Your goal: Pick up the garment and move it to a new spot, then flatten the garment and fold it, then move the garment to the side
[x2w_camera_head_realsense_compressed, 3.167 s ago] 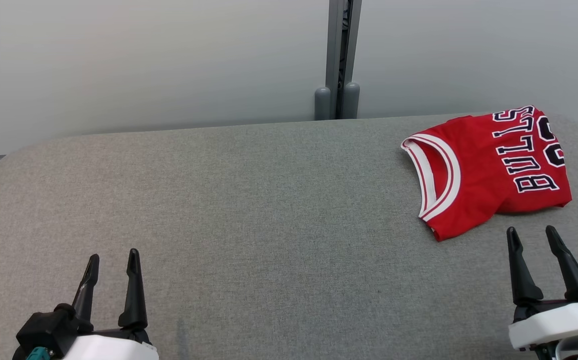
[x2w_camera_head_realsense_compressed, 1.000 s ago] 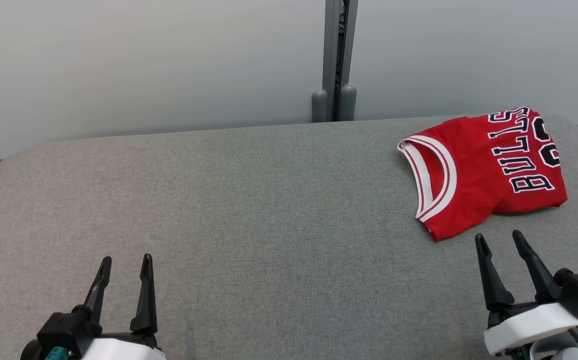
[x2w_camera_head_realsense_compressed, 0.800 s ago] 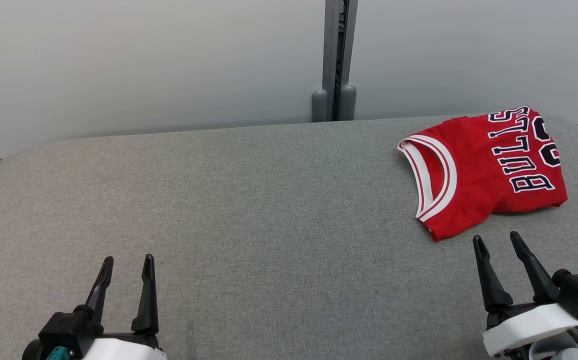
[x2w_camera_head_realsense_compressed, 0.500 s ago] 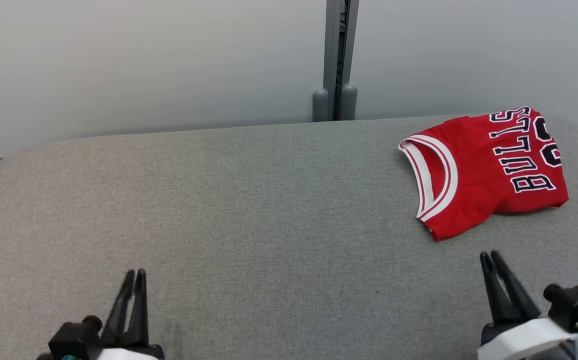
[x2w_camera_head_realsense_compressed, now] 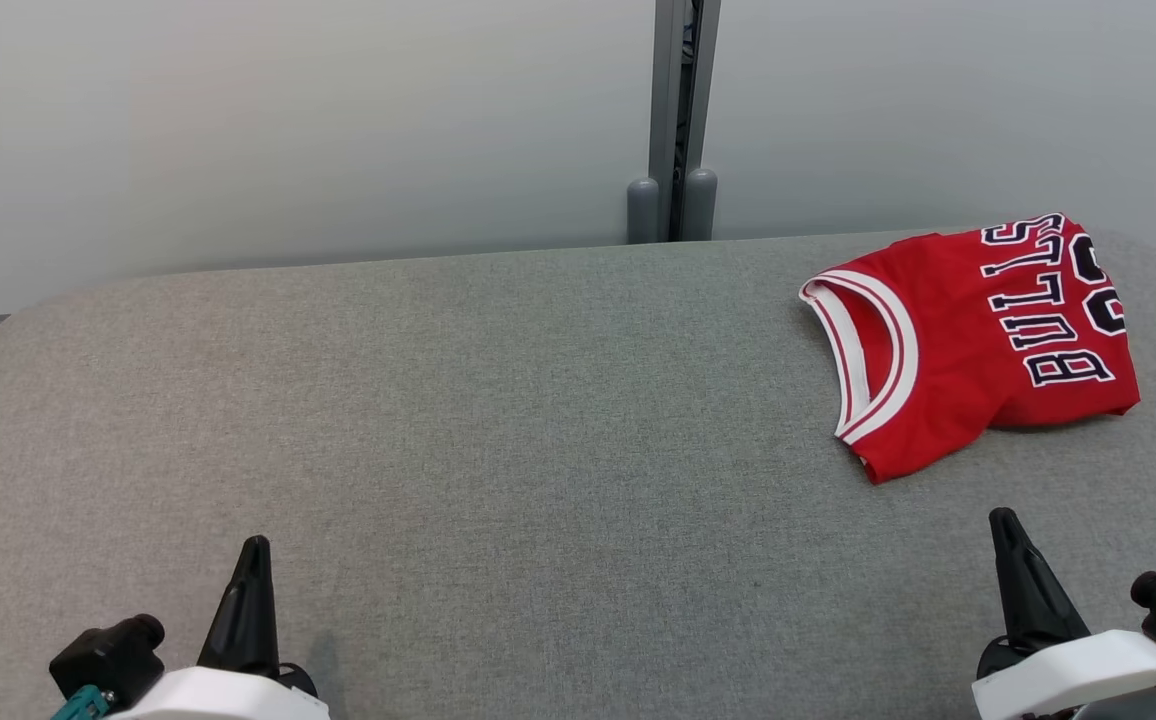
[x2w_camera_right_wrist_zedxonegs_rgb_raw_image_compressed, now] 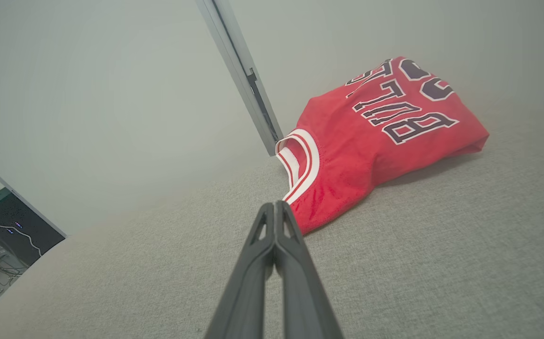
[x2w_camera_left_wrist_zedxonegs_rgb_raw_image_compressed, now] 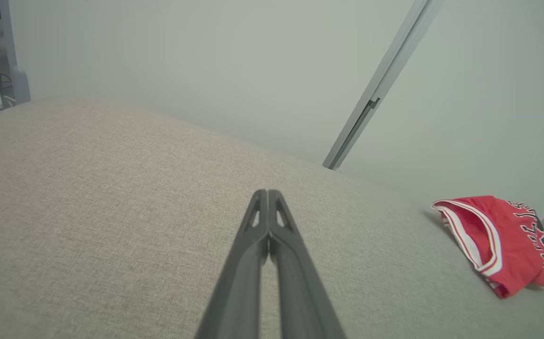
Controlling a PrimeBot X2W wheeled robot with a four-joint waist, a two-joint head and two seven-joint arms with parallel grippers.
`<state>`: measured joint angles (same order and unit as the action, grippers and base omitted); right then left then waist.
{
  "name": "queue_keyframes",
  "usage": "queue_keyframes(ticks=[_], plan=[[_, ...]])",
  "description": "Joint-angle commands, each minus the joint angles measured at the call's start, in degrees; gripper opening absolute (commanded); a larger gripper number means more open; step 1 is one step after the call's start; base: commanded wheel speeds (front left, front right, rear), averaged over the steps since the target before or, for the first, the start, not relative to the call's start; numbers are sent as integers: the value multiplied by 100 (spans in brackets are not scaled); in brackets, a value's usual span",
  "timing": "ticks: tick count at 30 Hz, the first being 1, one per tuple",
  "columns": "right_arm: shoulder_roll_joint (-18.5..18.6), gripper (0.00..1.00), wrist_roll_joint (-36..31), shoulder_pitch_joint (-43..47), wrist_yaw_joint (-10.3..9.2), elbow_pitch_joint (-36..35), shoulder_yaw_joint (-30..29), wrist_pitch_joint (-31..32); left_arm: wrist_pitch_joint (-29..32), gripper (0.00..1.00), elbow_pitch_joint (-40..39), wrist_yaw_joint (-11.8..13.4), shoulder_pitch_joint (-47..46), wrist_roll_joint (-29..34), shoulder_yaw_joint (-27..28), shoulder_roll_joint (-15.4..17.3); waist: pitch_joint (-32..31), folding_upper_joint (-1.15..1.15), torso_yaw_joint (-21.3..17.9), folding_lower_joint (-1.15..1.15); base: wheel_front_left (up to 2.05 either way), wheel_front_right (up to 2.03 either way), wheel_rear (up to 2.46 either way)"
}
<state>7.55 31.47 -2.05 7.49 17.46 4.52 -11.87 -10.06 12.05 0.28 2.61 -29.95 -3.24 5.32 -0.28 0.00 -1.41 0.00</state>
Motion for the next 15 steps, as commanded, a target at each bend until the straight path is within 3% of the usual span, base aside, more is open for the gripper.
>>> queue_keyframes(ticks=[1, 15], plan=[[23, 0, 280, -137, 0, -128, -69, 57, 71, 0, -34, -41, -230, -285, 78, 32, 0, 0, 3, 0, 0, 0, 0], [-67, 0, 1426, -158, 0, -231, -265, 309, 463, 0, 81, -146, -488, -1436, 258, -19, 2, 0, 20, 0, 0, 0, 0]])
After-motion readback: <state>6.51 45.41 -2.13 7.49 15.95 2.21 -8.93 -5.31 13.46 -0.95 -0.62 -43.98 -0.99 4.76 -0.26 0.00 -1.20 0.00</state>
